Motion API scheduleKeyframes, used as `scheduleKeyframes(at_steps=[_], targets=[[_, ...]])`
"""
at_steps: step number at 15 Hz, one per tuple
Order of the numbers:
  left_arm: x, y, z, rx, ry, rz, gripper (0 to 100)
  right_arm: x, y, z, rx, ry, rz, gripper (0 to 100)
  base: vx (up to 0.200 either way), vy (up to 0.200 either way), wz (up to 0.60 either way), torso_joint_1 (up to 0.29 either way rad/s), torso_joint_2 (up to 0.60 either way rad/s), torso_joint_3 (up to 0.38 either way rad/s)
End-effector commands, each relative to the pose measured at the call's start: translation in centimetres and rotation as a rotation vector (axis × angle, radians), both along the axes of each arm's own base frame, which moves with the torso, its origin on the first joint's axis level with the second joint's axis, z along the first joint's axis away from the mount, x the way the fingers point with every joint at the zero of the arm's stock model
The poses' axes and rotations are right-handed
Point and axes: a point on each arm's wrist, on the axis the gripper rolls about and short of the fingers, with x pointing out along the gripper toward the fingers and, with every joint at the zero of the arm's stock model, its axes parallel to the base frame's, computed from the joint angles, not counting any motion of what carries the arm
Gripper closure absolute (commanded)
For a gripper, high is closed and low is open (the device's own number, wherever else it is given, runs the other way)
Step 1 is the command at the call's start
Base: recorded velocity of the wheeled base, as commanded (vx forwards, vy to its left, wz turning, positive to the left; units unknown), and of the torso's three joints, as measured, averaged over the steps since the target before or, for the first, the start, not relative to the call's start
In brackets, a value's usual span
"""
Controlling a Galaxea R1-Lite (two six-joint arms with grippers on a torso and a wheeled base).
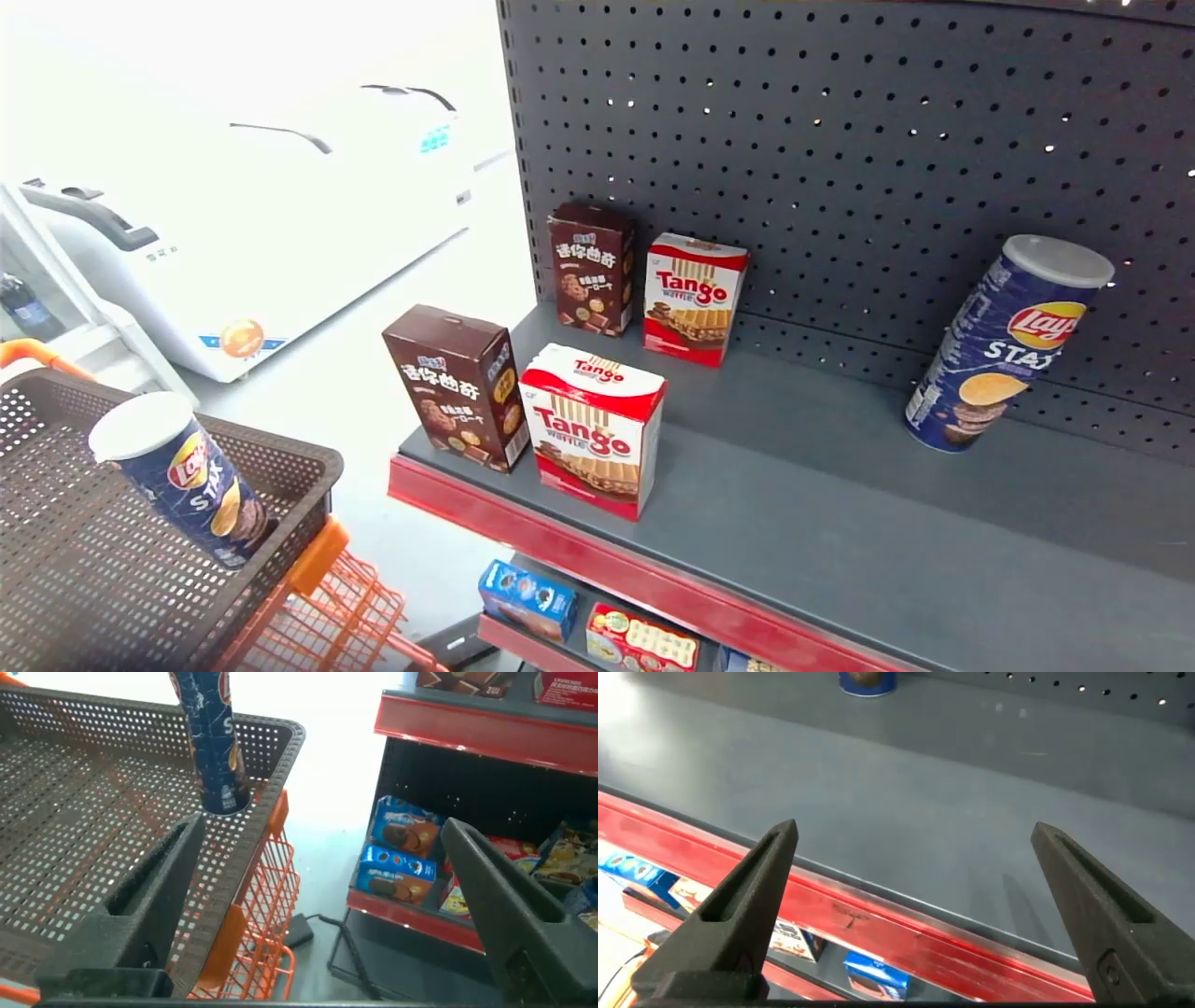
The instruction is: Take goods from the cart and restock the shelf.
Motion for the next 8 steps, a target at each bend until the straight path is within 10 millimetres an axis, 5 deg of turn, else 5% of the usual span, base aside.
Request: scheduleKeyframes(at_steps=[1, 8], targets=[[0.00, 0.00, -0.01, 0.001, 0.000, -0.001, 0, 0.00, 0.00, 0.00, 0.000, -0.001, 0.000, 0, 0.000, 0.000, 0.00, 0.000, 0.00, 0.000], [-0.03, 0.05, 0.10, 0.001, -0.003, 0.022, 0, 0.00, 0.00, 0.00, 0.000, -0.001, 0.000, 0, 0.000, 0.000, 0.00, 0.000, 0.00, 0.000]])
